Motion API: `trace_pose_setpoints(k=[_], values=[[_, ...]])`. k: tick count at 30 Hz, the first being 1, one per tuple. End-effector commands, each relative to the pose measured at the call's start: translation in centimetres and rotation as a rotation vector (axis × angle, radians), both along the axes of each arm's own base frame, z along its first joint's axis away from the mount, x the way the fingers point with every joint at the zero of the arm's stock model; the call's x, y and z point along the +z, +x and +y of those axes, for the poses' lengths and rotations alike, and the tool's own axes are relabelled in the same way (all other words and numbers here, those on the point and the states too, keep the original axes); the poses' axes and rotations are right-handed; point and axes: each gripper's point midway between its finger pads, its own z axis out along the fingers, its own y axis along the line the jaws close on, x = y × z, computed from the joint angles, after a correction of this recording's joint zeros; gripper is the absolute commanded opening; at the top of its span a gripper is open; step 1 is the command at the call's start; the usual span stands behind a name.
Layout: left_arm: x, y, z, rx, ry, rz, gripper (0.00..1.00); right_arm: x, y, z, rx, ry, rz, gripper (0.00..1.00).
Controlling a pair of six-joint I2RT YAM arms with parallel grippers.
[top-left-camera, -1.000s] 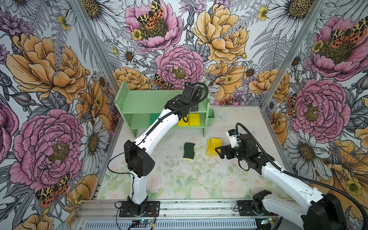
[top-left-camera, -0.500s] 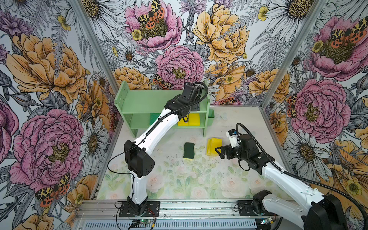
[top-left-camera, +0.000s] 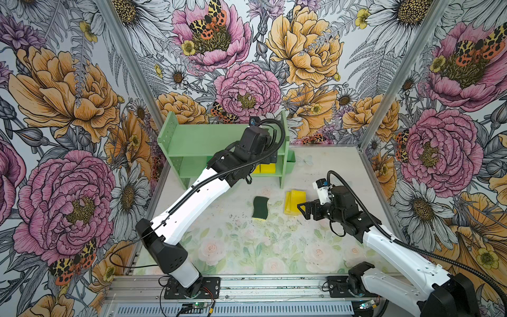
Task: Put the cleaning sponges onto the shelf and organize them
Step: 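Withdraw the left gripper and move it over the second scouring pad, then lower the left gripper onto the second scouring pad and close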
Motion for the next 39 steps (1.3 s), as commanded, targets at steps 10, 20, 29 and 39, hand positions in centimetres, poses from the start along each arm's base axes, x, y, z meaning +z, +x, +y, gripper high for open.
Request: trace_pose_setpoints(k=[10,20,29,39], values=[[-12.2,-7.9,3.2,0.039,-0.103,0.088,0.99,1.2,0.1,-0.1,-0.010,0.024,-0.008,0.96],[-21.2,-10.0,4.5,0.108,-0.075,0.203,0.99,0.7,0.0,-0.2,-0.027,0.030,0.012,0.96],[-24.5,-9.6,2.1,0.057,-0.052,0.179,0.99,0.4,0.0,-0.3,-0.034,0.026,0.020,0.96],[-27.3,-9.8,-1.0,0.004,0.045,0.118,0.99,0.1,0.0,-0.2,-0.027,0.018,0.029,0.96]])
